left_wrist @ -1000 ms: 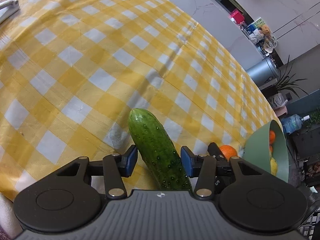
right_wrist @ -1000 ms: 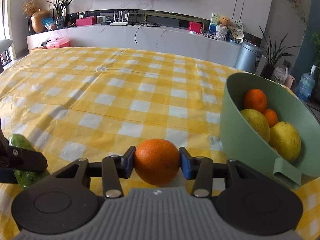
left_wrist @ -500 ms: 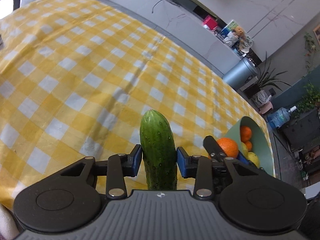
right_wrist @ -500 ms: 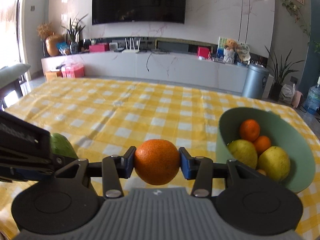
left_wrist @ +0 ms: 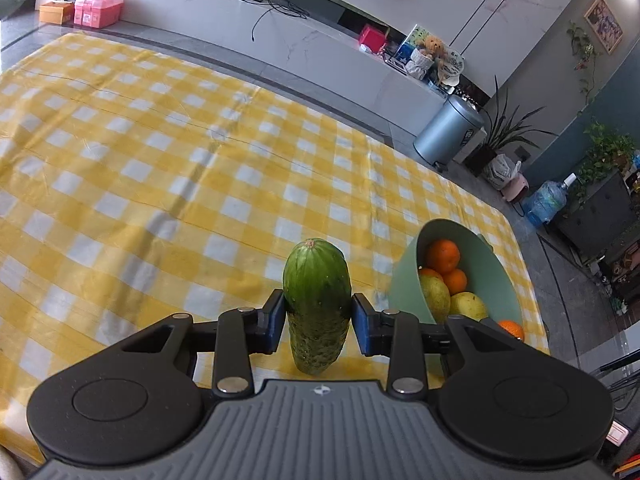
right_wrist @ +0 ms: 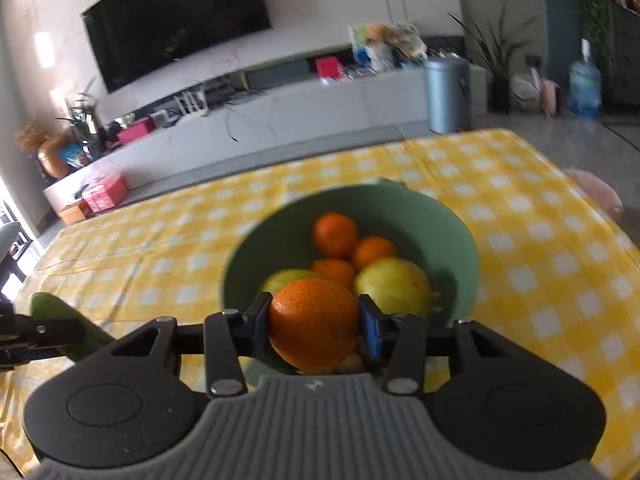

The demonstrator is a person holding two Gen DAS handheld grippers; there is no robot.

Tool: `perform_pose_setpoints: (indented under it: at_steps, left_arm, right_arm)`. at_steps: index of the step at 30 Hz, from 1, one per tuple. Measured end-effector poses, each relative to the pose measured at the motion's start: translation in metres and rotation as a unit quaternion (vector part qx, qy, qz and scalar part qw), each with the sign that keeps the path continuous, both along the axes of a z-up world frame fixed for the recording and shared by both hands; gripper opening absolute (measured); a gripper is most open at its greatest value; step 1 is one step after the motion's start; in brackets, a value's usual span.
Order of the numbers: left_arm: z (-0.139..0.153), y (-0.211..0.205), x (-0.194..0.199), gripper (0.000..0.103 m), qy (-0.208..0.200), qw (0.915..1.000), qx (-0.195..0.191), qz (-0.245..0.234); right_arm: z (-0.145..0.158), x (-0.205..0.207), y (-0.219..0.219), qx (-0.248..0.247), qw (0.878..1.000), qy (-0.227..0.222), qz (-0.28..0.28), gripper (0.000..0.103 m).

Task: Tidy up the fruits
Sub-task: 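Open the right tool to drop the tangerine into the colander while the left tool carries the cucumber, then lower the cucumber into the colander and open the left tool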

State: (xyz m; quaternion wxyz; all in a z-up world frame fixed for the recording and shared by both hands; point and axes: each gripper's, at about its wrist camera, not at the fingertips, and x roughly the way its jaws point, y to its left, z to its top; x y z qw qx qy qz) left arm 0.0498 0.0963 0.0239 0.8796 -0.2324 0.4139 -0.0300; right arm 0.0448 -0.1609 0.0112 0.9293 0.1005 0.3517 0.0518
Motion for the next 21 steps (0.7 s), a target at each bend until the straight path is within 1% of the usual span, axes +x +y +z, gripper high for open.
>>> perform_pose_setpoints:
  at_steps: [4, 5, 6, 8, 9, 11, 13, 16, 18, 21]
  left_arm:
    - [0.018, -0.01, 0.003, 0.039, -0.021, 0.9997, 0.009, -0.009]
    - [0.026, -0.012, 0.005, 0.039, -0.028, 0.9995, 0.012, -0.011]
    - [0.033, -0.016, 0.007, 0.039, -0.037, 0.9991, 0.015, -0.013]
    - [0.048, -0.023, 0.012, 0.039, -0.053, 0.9982, 0.02, -0.018]
    - [0.056, -0.028, 0.014, 0.039, -0.063, 0.9976, 0.021, -0.021]
    - [0.07, -0.04, 0.02, 0.039, -0.08, 0.9959, 0.02, -0.037]
    - [0.08, -0.051, 0.031, 0.039, -0.085, 0.9947, 0.005, -0.057]
    - [0.08, -0.069, 0.052, 0.039, -0.071, 0.9922, -0.046, -0.091]
    - [0.07, -0.082, 0.069, 0.039, -0.05, 0.9895, -0.078, -0.111]
    - [0.042, -0.095, 0.096, 0.039, -0.012, 0.9852, -0.115, -0.127]
  right_arm:
    - [-0.009, 0.008, -0.015, 0.027, 0.999, 0.018, -0.015, 0.045]
    - [-0.01, 0.01, -0.017, 0.033, 0.999, 0.019, -0.019, 0.049]
    - [-0.009, 0.009, -0.02, 0.041, 0.999, 0.015, -0.02, 0.061]
    - [-0.004, 0.005, -0.027, 0.06, 0.998, -0.006, -0.025, 0.072]
    - [-0.002, 0.005, -0.027, 0.068, 0.997, -0.016, -0.031, 0.076]
    - [0.002, 0.004, -0.033, 0.085, 0.995, -0.034, -0.046, 0.08]
    - [0.003, 0.001, -0.043, 0.099, 0.991, -0.045, -0.075, 0.083]
    - [0.001, -0.001, -0.056, 0.117, 0.986, -0.048, -0.108, 0.084]
    - [-0.002, 0.0, -0.064, 0.125, 0.984, -0.046, -0.121, 0.084]
    - [-0.004, -0.001, -0.074, 0.139, 0.98, -0.045, -0.134, 0.084]
